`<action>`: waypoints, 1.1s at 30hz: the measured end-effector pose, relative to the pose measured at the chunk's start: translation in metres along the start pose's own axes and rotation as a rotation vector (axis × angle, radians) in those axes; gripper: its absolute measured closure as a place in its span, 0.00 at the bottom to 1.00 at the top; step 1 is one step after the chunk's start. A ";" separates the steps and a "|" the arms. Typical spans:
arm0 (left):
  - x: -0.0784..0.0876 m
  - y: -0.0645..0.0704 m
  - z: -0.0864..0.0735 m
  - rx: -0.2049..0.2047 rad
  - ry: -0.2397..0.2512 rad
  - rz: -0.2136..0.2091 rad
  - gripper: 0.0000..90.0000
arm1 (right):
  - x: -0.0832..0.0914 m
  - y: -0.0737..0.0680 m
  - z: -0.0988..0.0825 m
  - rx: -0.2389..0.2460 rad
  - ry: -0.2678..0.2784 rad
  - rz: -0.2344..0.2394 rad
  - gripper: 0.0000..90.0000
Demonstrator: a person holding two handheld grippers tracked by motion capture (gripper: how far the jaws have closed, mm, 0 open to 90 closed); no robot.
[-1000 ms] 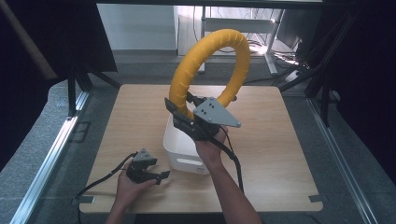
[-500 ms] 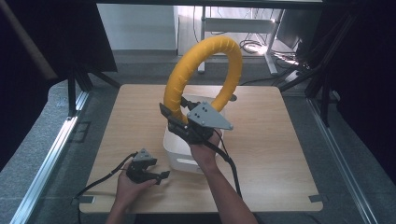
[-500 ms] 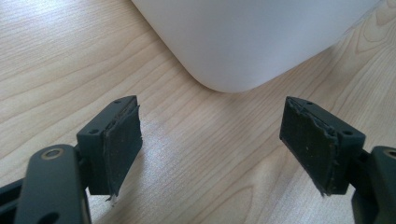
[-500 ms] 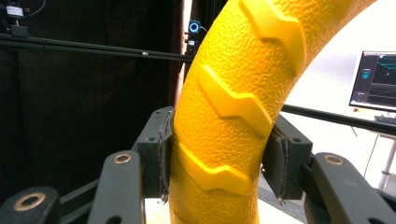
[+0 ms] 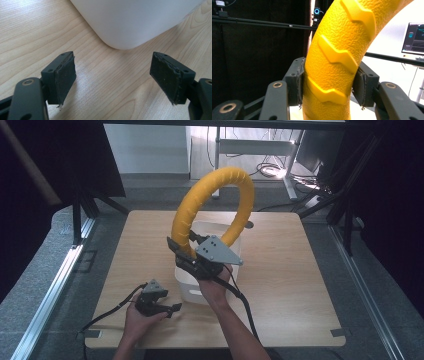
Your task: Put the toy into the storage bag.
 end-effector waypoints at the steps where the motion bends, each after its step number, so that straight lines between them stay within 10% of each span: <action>1: 0.000 0.000 0.000 0.000 0.001 -0.001 0.23 | 0.000 0.000 -0.002 0.000 -0.002 -0.001 0.55; 33: -0.002 0.000 -0.001 0.002 -0.004 0.002 0.23 | -0.005 -0.006 -0.048 -0.063 -0.070 -0.022 0.55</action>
Point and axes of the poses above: each handheld gripper's, and its own axes: x roughly backward along the jaws, z roughly out of its top, y roughly to its right, the point moved 10 cm from there along -x, roughly forward along the jaws, and after that the axes turned 1 degree about -z, right-handed, at the moved point
